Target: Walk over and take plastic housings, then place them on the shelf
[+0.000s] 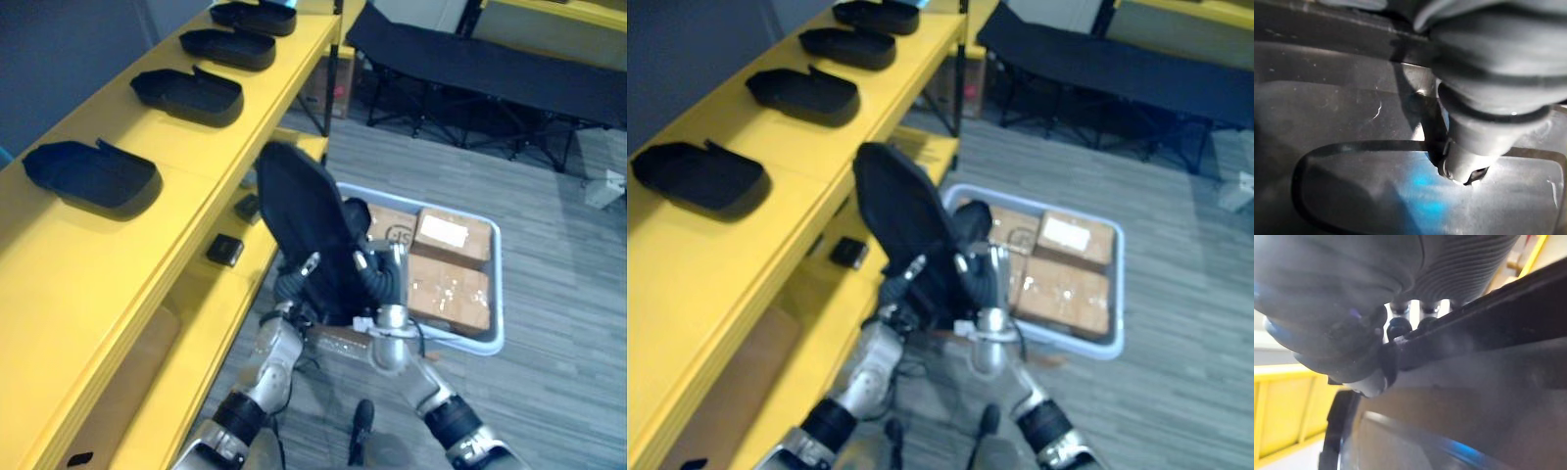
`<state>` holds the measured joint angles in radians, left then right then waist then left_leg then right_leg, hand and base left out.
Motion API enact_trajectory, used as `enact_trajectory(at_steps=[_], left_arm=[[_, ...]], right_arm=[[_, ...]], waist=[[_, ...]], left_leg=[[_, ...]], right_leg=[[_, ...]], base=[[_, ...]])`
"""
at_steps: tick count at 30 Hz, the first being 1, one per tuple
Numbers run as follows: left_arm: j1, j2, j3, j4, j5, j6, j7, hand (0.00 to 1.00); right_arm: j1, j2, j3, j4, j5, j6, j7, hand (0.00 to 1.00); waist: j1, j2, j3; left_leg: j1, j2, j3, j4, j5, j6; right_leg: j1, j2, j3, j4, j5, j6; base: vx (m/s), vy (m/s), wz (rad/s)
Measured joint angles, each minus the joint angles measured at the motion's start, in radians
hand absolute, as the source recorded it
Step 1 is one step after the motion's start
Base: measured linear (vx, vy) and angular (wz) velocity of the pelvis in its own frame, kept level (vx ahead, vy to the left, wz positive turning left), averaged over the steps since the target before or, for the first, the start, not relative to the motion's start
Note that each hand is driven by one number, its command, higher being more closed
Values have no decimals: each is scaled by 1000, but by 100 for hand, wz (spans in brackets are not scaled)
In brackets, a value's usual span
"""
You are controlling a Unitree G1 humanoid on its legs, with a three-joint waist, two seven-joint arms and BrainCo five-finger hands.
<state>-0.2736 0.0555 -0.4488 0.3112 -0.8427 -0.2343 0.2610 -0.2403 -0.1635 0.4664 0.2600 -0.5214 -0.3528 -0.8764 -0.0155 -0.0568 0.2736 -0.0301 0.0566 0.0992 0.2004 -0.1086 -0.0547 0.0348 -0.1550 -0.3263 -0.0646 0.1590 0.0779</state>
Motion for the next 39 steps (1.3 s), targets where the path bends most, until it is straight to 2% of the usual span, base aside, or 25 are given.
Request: enact_trajectory(at_steps=[6,9,13,14,15,17,18,19,20,22,23,24,27,31,34,36,39], left_arm=[[-2,21,-17,-31,78,-5,-3,100],[-2,41,-16,-38,119,-5,1,100],[-2,96,3,-58,306,-3,26,100],[-2,133,13,-98,387,1,41,100],[-2,146,20,-120,423,4,44,100],[2,159,61,-264,568,23,64,100],[2,159,64,-279,582,23,68,100],[2,156,86,-371,660,22,84,100],[1,154,90,-395,681,21,90,100],[4,128,111,-430,746,19,124,100],[10,117,117,-428,764,20,135,100],[31,102,128,-426,796,22,169,100],[99,88,170,-410,861,23,243,100],[180,75,213,-407,895,22,303,100],[224,55,231,-410,902,13,320,100],[286,34,241,-414,901,-20,325,100],[326,33,238,-426,901,-54,325,100]], right_arm=[[1,-36,0,-19,32,-66,6,0],[4,-57,0,-21,63,-67,57,0],[37,-115,-14,-31,128,-65,230,0],[66,-151,-19,-59,136,-64,310,0],[79,-169,-25,-72,138,-64,340,0],[134,-233,-60,-139,193,-63,499,0],[139,-238,-64,-148,201,-64,514,0],[165,-263,-101,-227,260,-66,604,0],[173,-268,-120,-262,290,-68,632,0],[188,-269,-231,-410,419,-98,716,0],[187,-268,-262,-446,463,-111,732,0],[187,-264,-320,-510,550,-134,759,0],[193,-219,-435,-585,690,-193,763,0],[331,-90,-527,-609,782,-233,739,0],[434,-11,-551,-609,835,-240,722,0],[530,71,-574,-595,858,-248,701,0],[619,113,-605,-529,901,-262,680,0]], waist=[[-2,-1,0],[-3,-1,1],[-3,-4,2],[-3,-7,4],[-3,-8,4],[2,-11,6],[2,-11,6],[0,-11,6],[-1,-12,6],[-2,-12,6],[-3,-12,5],[-6,-12,5],[-25,-19,1],[-28,-19,1],[-32,-18,1],[-57,-10,-4],[-69,2,-15]], left_leg=[[-3,0,1,0,0,0],[-5,0,3,0,-1,-1],[-5,0,2,0,-1,-1],[-6,0,2,0,-2,-2],[-6,0,2,1,-3,-2],[-8,1,4,12,-10,-1],[-8,1,4,14,-11,-1],[-8,2,10,21,-18,0],[-6,2,14,21,-19,0],[-3,3,23,25,-26,3],[-3,3,25,29,-28,3],[-4,5,28,38,-35,3],[1,6,39,40,-39,4],[16,12,57,49,-57,4],[25,15,75,50,-65,5],[30,17,81,51,-77,5],[32,19,104,49,-82,5]], right_leg=[[-1,0,0,-7,3,-1],[-1,1,-1,-14,7,-1],[-1,2,-1,-14,7,-1],[-1,2,-1,-14,7,-1],[-1,2,-1,-14,7,-1],[0,3,-1,-14,7,-1],[0,3,0,-14,7,-1],[0,4,5,-13,7,-1],[0,3,8,-13,7,0],[-3,3,22,-10,6,0],[-3,3,25,-9,6,1],[-3,5,28,-8,5,2],[-4,9,34,-1,1,5],[-3,13,57,7,-8,6],[-2,15,70,8,-11,7],[-2,16,82,9,-19,8],[-12,17,95,10,-22,8]], base=[[0,0,0],[0,0,0],[0,0,0],[0,0,0],[0,0,0],[0,0,0],[-5,7,-8],[-10,14,-10],[-23,27,-15],[-38,34,-14],[-49,33,-13],[-37,21,-10],[-23,10,-7],[-18,13,-16],[-9,13,-14],[-7,22,-15],[-4,15,-13]])
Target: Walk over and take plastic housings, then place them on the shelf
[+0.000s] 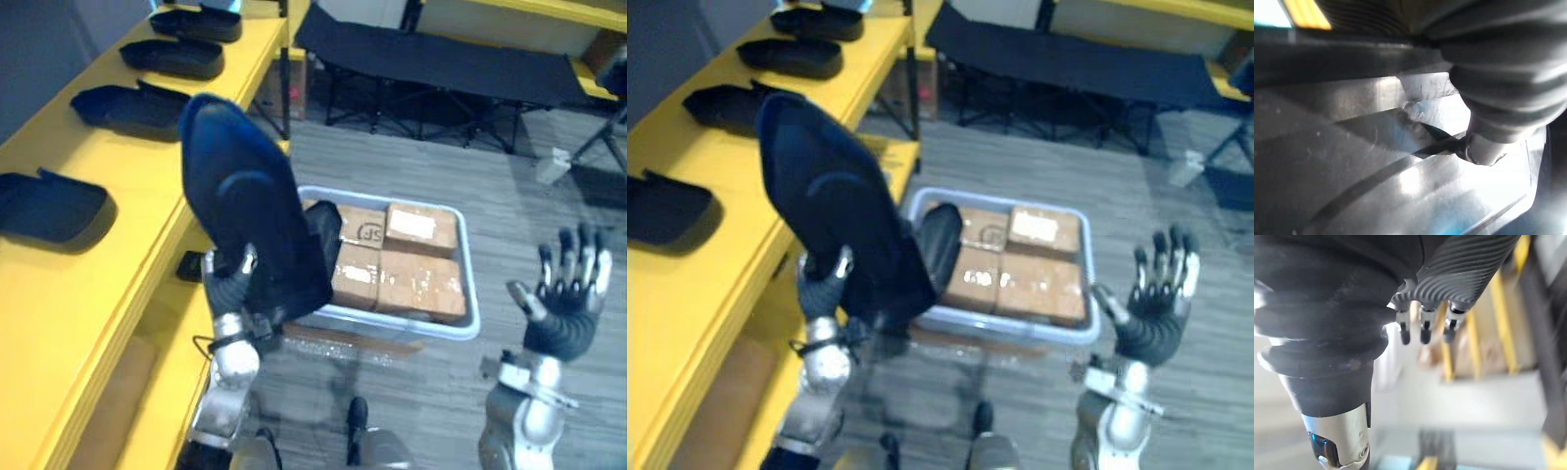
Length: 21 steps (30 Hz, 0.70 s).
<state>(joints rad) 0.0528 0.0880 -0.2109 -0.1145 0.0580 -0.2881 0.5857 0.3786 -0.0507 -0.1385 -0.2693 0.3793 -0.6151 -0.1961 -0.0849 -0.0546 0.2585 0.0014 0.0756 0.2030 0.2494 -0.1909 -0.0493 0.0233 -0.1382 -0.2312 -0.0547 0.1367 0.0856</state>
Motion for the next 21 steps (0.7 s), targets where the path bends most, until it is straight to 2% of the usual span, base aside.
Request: enact_trajectory(at_steps=[6,10,12,16,19,21], left_arm=[[78,0,3,-43,-28,-79,-19,100],[113,1,11,-59,-112,-127,-77,100],[114,1,10,-61,-140,-129,-99,100],[113,4,-1,-61,-139,-129,-96,100],[113,7,7,-62,-168,-124,-87,100],[114,8,35,-63,-175,-120,-78,100]], right_arm=[[74,30,-85,208,90,-1,-28,0],[129,61,-94,221,203,-2,33,0],[134,61,-94,221,205,-2,35,0],[139,61,-96,222,207,-1,48,0],[125,56,-98,221,216,0,111,0],[89,49,-95,219,236,3,185,0]], waist=[[-16,38,-23],[-37,51,-30],[-37,51,-31],[-40,55,-34],[-38,62,-43],[-37,67,-46]], left_leg=[[16,2,30,-20,-2,-2],[24,2,39,-32,-2,-2],[33,3,53,-35,-2,-2],[35,0,58,-42,-3,-2],[38,0,54,-45,-2,-2],[38,-3,32,-46,-2,-2]], right_leg=[[-21,4,40,8,2,4],[-22,4,46,10,-8,1],[-22,5,60,12,-10,0],[-25,4,67,16,-12,3],[-24,3,62,22,-16,2],[-18,-2,42,36,-25,9]], base=[[-9,3,-18],[-47,-12,-7],[-68,-10,-18],[-55,-6,-5],[-4,0,2],[-9,0,23]])
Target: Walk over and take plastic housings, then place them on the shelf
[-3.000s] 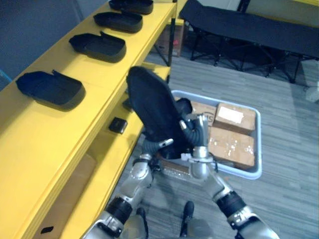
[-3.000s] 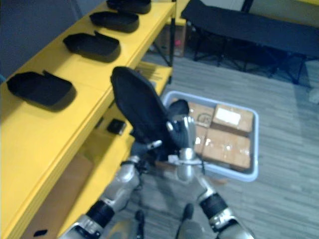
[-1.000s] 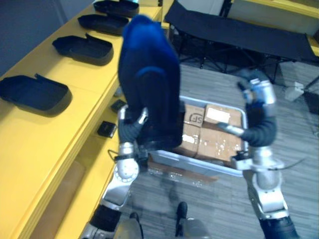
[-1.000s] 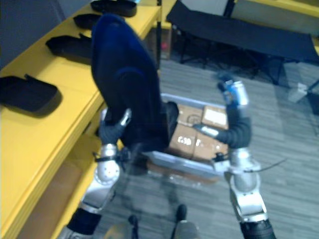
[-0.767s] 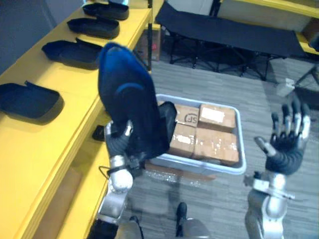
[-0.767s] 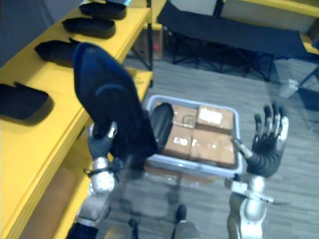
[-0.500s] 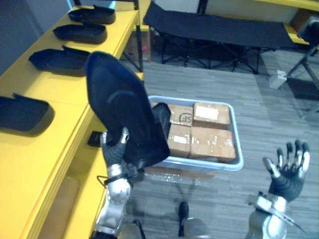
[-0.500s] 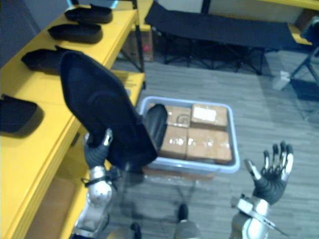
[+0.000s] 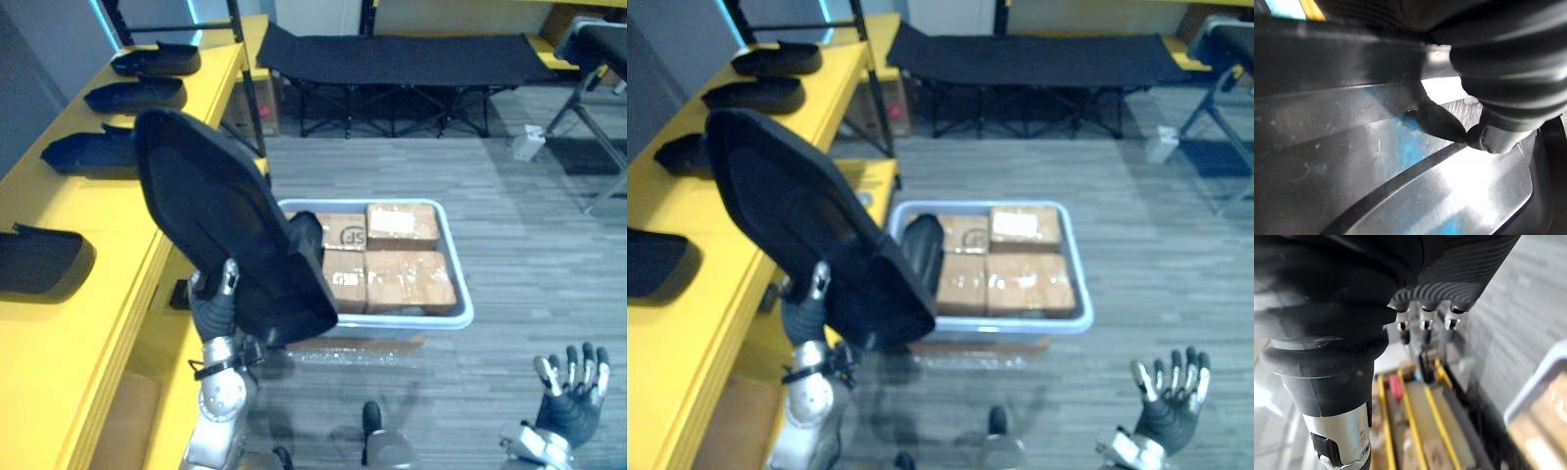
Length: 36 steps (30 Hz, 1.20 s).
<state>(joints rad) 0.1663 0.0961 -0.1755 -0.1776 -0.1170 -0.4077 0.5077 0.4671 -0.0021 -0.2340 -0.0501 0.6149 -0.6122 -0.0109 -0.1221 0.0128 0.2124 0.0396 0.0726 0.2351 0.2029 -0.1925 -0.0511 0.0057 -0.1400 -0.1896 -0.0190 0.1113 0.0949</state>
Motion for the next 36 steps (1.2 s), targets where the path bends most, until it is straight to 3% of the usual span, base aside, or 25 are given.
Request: enact_trajectory(at_steps=[3,5,7,9,13,17,20,26,29,36], left_arm=[[15,1,85,-47,11,3,38,100],[36,1,143,-92,16,7,66,100],[85,-2,246,-160,22,18,100,100],[118,-13,302,-181,30,21,111,100],[212,-68,427,-223,58,40,103,100],[252,-92,512,-244,57,40,94,100],[267,-118,559,-260,54,39,63,100],[286,-146,596,-261,57,38,28,100],[287,-146,600,-261,56,37,29,100],[295,-147,630,-261,35,36,-7,100]], right_arm=[[-54,-15,4,-8,0,24,56,0],[-91,-38,27,-11,-3,41,58,0],[-166,-79,88,-12,-31,79,57,0],[-221,-94,134,-11,-32,103,55,0],[-372,-102,208,23,-73,159,55,0],[-435,-106,245,32,-73,182,60,0],[-454,-113,296,34,-78,221,104,0],[-504,-119,446,122,-152,292,159,0],[-524,-120,471,163,-168,301,160,0],[-564,-129,482,189,-189,305,118,0]], waist=[[17,1,0],[46,2,-1],[96,2,-1],[122,3,-2],[210,1,-1],[248,-16,-5],[278,-39,-5],[313,-71,-5],[331,-74,-4],[344,-78,-2]], left_leg=[[-4,-15,-68,-2,10,3],[-7,-22,-101,-5,17,6],[-9,-37,-151,-22,39,11],[-14,-50,-188,-32,50,13],[-25,-74,-268,-38,66,17],[-28,-90,-325,-34,68,18],[-44,-97,-354,-24,68,18],[-66,-111,-404,-12,68,18],[-77,-121,-430,0,68,18],[-78,-127,-446,14,64,18]], right_leg=[[25,-16,-63,29,-28,5],[32,-23,-94,46,-42,8],[42,-42,-146,61,-58,13],[56,-53,-179,61,-63,19],[102,-71,-278,50,-71,25],[145,-73,-333,22,-70,27],[159,-72,-364,6,-67,32],[177,-73,-419,-2,-69,29],[190,-74,-451,-2,-73,30],[203,-83,-468,8,-85,25]], base=[[-1,7,69],[6,-4,58],[23,10,66],[18,11,69],[13,14,63],[17,9,46],[21,13,25],[24,15,25],[22,15,36],[14,37,8]])
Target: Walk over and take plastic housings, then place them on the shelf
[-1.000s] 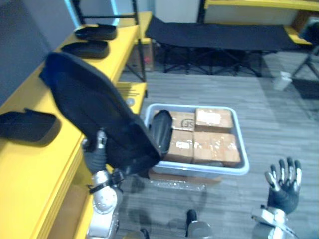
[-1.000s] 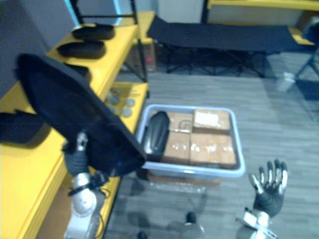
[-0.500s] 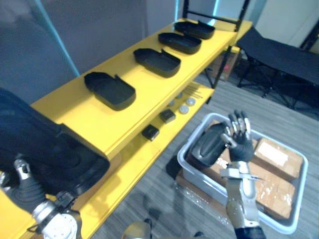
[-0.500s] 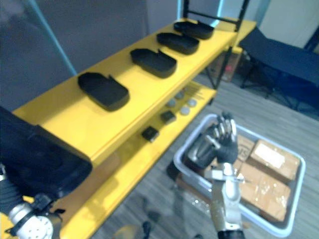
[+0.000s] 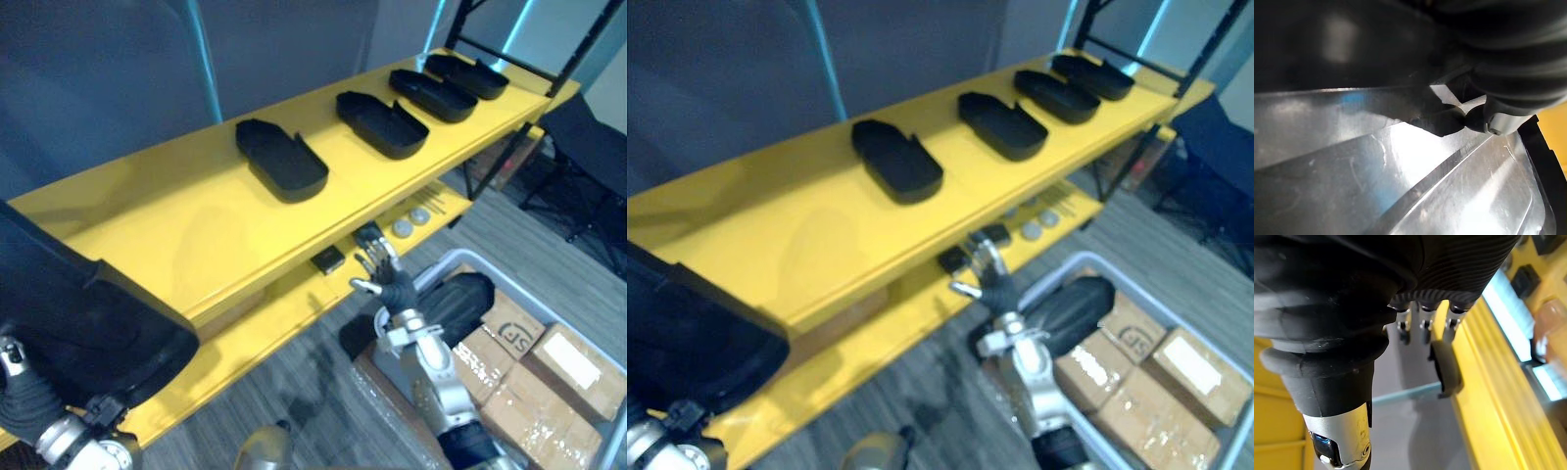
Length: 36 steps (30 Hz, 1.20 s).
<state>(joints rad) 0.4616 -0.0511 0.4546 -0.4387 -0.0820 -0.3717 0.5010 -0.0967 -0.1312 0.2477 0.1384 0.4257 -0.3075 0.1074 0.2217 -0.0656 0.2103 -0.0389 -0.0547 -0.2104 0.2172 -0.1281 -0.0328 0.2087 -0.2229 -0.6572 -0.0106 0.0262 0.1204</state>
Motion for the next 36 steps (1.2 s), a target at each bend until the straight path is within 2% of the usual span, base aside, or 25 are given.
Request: enact_trajectory(at_steps=[5,7,9,11,12,14,17,19,21,22,23,25,28,30,32,36], left_arm=[[-1,0,0,1,-1,2,-22,100],[-1,1,-5,8,-24,3,-34,100],[-10,2,-20,23,-39,4,-52,100],[-30,2,-54,38,-39,4,-74,100],[-30,2,-75,46,-39,4,-92,100],[-18,1,-91,51,-60,5,-103,100],[-10,3,-117,58,-66,8,-102,100],[-15,8,-138,58,-66,8,-101,100],[-35,34,-173,59,-65,8,-107,100],[-55,63,-190,62,-61,8,-118,100],[-79,91,-199,65,-57,4,-129,100],[-104,114,-199,66,-57,1,-133,100],[-153,121,-200,67,-56,0,-112,100],[-160,121,-206,67,-57,0,-111,100],[-167,123,-224,67,-56,-6,-111,100],[-213,125,-234,70,-47,-27,-110,100]], right_arm=[[5,-13,-5,-1,-8,1,28,0],[16,-13,-19,-2,-8,7,45,0],[54,-16,-51,-10,-8,8,55,0],[91,-25,-88,-13,-8,9,59,0],[108,-33,-91,-12,-9,9,58,0],[111,-29,-85,-12,-20,8,64,0],[107,-30,-86,-12,-31,1,65,0],[107,-31,-86,-12,-35,-8,64,0],[116,-40,-87,-12,-52,-22,60,0],[125,-46,-89,-12,-57,-24,53,0],[131,-56,-91,-12,-63,-29,50,0],[128,-63,-97,-14,-84,-42,50,0],[71,-81,-139,-14,-127,-78,46,0],[55,-84,-158,-15,-139,-99,45,0],[55,-96,-164,-27,-167,-133,46,0],[49,-104,-176,-91,-168,-161,45,0]], waist=[[-3,-16,6],[-15,-18,15],[-21,-20,14],[-49,-15,19],[-43,-15,22],[-32,-15,22],[-20,-5,31],[-25,-4,38],[-61,6,58],[-79,10,65],[-83,11,77],[-81,3,82],[-81,24,140],[-85,27,152],[-99,31,159],[-106,32,194]], left_leg=[[-15,14,27,9,-13,-2],[-25,10,25,31,-24,2],[-47,2,23,54,-28,2],[-99,9,84,98,-26,3],[-101,17,120,106,-24,6],[-102,10,116,106,-24,6],[-105,5,124,106,-24,6],[-112,-9,126,107,-27,2],[-116,-18,98,106,-30,7],[-123,-9,102,101,-24,15],[-128,-4,106,96,-6,14],[-146,-8,107,100,7,19],[-179,7,133,130,22,18],[-180,14,156,127,23,16],[-179,28,171,124,25,13],[-177,47,196,125,28,7]], right_leg=[[-35,0,29,34,-18,-4],[-36,1,27,56,-31,-5],[-29,-2,-1,64,-39,1],[-5,-3,-76,65,-41,8],[7,-5,-87,69,-42,8],[11,-10,-83,77,-45,4],[11,-22,-76,103,-66,-22],[-2,-30,-17,128,-105,-37],[-10,-25,93,166,-133,-68],[-27,-26,162,205,-137,-72],[-45,-29,208,245,-151,-68],[-73,-38,221,265,-179,-60],[-108,-34,255,265,-191,-39],[-125,-36,278,264,-199,-24],[-138,-29,295,264,-199,-23],[-161,-18,318,280,-204,-18]], base=[[-2,27,-15],[6,11,3],[23,15,48],[0,15,102],[-1,59,67],[16,91,32],[-33,59,13],[-69,53,27],[-72,67,68],[-63,92,72],[-67,76,61],[-24,-7,17],[-35,-25,-20],[-80,-26,-42],[-77,-37,-29],[-93,-31,-26]])
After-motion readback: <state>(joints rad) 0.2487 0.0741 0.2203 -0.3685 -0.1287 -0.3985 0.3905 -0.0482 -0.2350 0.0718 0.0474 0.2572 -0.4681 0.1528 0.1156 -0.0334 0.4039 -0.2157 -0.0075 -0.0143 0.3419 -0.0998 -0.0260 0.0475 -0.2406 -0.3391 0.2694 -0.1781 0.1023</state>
